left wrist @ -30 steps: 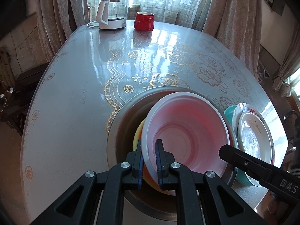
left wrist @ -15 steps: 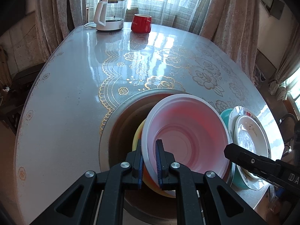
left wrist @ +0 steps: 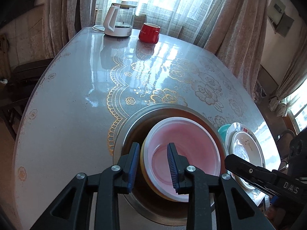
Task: Organize plates and bowls
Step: 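Open the left tool to release the red bowl and withdraw, then move the left tool to the steel bowl rim and grasp it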
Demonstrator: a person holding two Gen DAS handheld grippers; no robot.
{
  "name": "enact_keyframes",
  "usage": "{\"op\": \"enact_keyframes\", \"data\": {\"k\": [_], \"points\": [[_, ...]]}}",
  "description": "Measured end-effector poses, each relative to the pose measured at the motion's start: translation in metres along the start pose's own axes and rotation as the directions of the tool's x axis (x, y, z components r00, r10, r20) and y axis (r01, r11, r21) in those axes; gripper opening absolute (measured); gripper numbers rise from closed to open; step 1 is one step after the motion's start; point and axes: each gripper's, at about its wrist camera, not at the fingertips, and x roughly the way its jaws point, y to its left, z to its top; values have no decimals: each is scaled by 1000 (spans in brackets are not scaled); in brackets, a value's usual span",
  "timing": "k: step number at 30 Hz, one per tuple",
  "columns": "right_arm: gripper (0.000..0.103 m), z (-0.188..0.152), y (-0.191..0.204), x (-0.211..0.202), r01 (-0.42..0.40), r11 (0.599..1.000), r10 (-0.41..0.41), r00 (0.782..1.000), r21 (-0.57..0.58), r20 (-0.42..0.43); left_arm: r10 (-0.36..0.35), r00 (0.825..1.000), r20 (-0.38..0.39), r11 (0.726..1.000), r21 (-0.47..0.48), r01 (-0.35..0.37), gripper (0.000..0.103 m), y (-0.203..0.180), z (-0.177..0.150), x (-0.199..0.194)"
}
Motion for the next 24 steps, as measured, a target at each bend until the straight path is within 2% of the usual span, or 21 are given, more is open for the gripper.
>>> {"op": "enact_keyframes", "data": {"k": [2, 4, 6, 8, 12, 24], "points": [[22, -1, 0, 0, -3, 1000, 3, 1000, 3, -1, 14, 1000, 12, 1000, 0, -14, 31, 1, 0, -2], [22, -2, -1, -1, -2, 1000, 2, 1000, 1, 3, 66, 997, 32, 998, 12, -66, 31, 1, -1, -5], [22, -2, -1, -3, -3, 1000, 3, 1000, -1, 4, 131, 990, 51, 990, 37, -133, 39, -1, -2, -8], [22, -3, -1, -4, -4, 1000, 4, 1000, 0, 5, 162, 985, 66, 985, 53, -166, 47, -2, -4, -11], [23, -6, -1, -8, 2, 1000, -2, 1000, -11, 11, 159, 985, 70, 985, 60, -163, 59, 2, -8, -17], [27, -12, -3, -15, 34, 999, -33, 999, -41, 22, 207, 977, 60, 977, 39, -209, 64, 10, -21, -25]]}}
